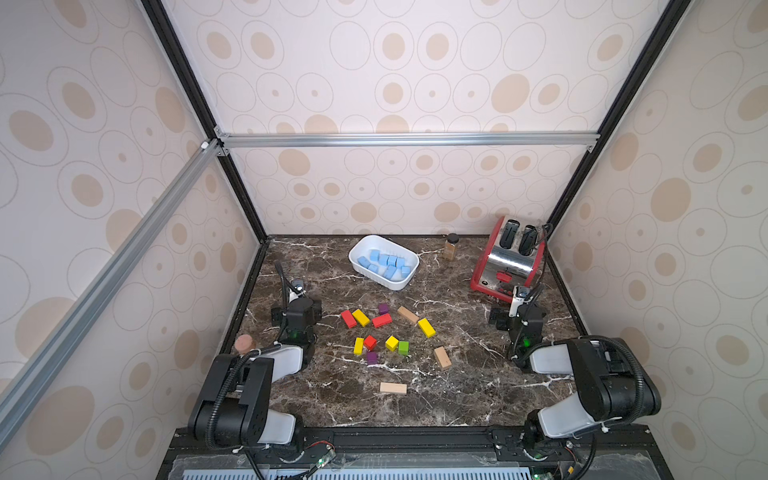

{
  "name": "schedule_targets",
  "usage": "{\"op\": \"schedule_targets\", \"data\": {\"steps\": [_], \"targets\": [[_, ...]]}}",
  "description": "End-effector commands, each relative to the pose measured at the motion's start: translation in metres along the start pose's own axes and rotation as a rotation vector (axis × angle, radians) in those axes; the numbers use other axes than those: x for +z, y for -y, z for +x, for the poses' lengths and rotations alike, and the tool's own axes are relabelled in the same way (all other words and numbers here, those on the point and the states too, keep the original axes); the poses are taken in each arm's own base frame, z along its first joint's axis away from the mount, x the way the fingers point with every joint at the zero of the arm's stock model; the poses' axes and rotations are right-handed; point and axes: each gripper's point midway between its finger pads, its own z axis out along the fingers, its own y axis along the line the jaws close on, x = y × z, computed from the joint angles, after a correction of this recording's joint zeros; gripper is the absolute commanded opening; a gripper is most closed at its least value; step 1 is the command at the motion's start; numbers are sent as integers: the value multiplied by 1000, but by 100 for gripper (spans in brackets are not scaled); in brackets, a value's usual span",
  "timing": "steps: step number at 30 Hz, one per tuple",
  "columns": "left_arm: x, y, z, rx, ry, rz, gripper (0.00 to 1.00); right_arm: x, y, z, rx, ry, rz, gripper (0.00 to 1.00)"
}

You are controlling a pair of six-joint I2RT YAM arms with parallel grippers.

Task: Pick out the blue building blocks
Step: Reset both arms

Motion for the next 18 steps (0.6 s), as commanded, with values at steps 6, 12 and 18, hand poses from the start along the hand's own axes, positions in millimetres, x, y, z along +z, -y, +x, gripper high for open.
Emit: {"op": "schedule_targets", "data": {"steps": [6,12,18], "targets": [[12,5,-11,-41,44,34,99,6,-5,-12,-3,9,-24,100],[17,8,-10,-42,21,61,99,6,-14,-12,-21,8,-72,100],[16,14,-6,-50,34,128,99,9,-32,-10,-67,-26,-176,100]]}}
